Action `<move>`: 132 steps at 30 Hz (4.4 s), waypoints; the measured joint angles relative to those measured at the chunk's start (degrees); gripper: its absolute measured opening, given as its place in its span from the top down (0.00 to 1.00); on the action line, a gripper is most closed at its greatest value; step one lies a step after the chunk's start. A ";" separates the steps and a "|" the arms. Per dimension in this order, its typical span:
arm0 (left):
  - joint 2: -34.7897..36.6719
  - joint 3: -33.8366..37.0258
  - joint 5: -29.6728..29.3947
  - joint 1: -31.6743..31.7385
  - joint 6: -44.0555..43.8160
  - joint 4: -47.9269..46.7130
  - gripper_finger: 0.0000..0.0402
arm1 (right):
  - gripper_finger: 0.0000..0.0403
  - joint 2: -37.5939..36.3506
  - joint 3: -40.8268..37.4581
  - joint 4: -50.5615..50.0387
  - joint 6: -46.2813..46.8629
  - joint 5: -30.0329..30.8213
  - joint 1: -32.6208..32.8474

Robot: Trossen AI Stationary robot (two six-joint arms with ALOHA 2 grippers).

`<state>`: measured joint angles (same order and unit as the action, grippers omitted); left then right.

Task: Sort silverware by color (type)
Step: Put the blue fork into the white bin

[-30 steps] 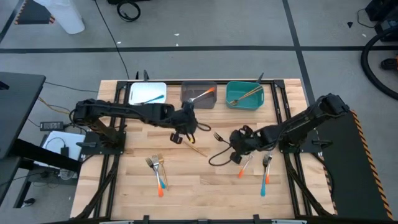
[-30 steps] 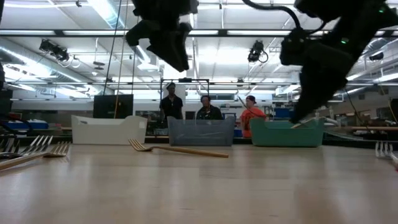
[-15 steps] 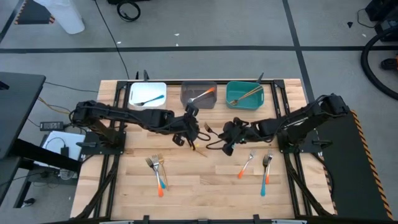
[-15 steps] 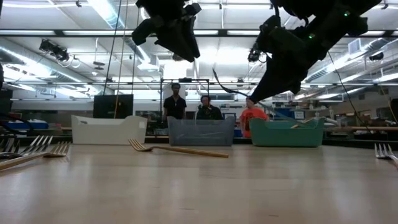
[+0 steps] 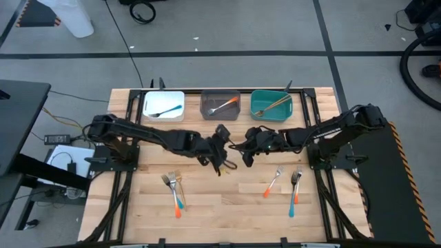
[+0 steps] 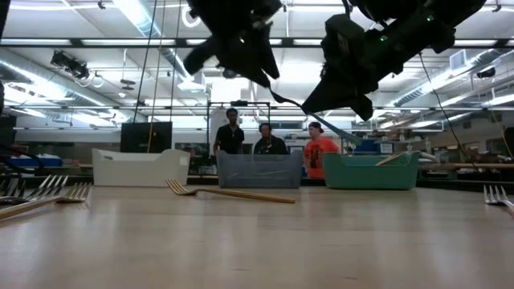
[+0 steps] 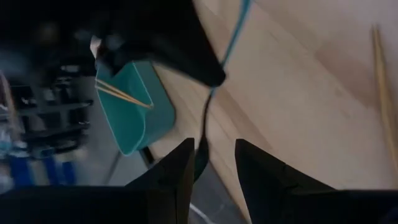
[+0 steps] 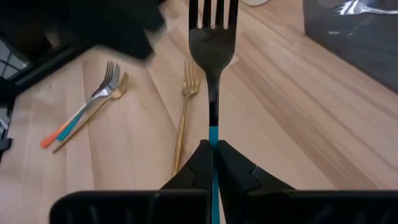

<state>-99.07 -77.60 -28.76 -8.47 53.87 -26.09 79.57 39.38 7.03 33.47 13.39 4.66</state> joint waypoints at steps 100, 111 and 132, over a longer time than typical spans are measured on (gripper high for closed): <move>-0.57 -0.04 -15.03 -9.33 32.13 5.43 0.69 | 0.98 -7.82 0.00 2.07 1.46 -35.73 -13.74; -0.59 -0.04 -14.42 -9.33 42.91 13.70 0.69 | 0.98 -7.80 0.00 7.89 4.11 -42.21 -13.74; -0.68 -0.02 -3.36 -7.13 54.89 16.34 0.65 | 0.98 -7.80 0.00 11.34 5.58 -46.51 -13.70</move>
<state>-99.74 -77.62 -32.11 -15.60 108.76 -9.74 71.77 39.38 18.37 39.05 -33.12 -9.04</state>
